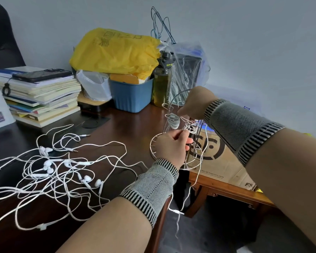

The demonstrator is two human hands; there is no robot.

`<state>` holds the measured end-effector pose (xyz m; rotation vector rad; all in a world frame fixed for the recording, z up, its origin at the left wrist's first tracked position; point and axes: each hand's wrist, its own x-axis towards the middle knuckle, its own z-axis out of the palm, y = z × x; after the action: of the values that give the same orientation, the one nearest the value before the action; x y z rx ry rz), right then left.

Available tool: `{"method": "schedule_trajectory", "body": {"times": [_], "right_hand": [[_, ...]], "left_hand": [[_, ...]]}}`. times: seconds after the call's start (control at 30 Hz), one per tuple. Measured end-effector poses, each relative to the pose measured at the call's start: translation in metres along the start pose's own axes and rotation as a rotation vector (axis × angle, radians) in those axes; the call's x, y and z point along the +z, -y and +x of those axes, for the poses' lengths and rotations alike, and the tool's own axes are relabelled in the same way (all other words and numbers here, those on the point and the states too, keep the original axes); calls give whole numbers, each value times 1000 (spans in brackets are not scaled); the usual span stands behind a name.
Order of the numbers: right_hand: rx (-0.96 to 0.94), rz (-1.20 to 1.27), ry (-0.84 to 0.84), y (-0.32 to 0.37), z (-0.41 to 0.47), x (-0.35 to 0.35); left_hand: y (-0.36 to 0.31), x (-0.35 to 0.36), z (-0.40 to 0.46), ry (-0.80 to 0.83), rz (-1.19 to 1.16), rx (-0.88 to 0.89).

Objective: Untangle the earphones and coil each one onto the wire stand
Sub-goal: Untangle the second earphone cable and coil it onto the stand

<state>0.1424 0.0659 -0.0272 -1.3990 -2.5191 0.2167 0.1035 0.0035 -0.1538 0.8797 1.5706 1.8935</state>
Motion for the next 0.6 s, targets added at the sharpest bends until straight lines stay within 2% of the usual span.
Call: {"method": "schedule_trajectory", "body": {"times": [0.1,0.2,0.4,0.47,0.6], "right_hand": [[-19,100,49,-3,-2,-2],[-76,32,59,-5,-10,-2],[-326,-261,-206,-7,-42,19],[-433,-336,-237,-8,-53,27],[-506,-359,-267,-22,-68,46]], "left_hand": [[0,0,-1,2,12,5],[0,-1,0,5,28,4],[1,-2,4,-2,52,-31],[3,-3,6,-11,68,-62],[7,-4,11,-34,109,-32]]}}
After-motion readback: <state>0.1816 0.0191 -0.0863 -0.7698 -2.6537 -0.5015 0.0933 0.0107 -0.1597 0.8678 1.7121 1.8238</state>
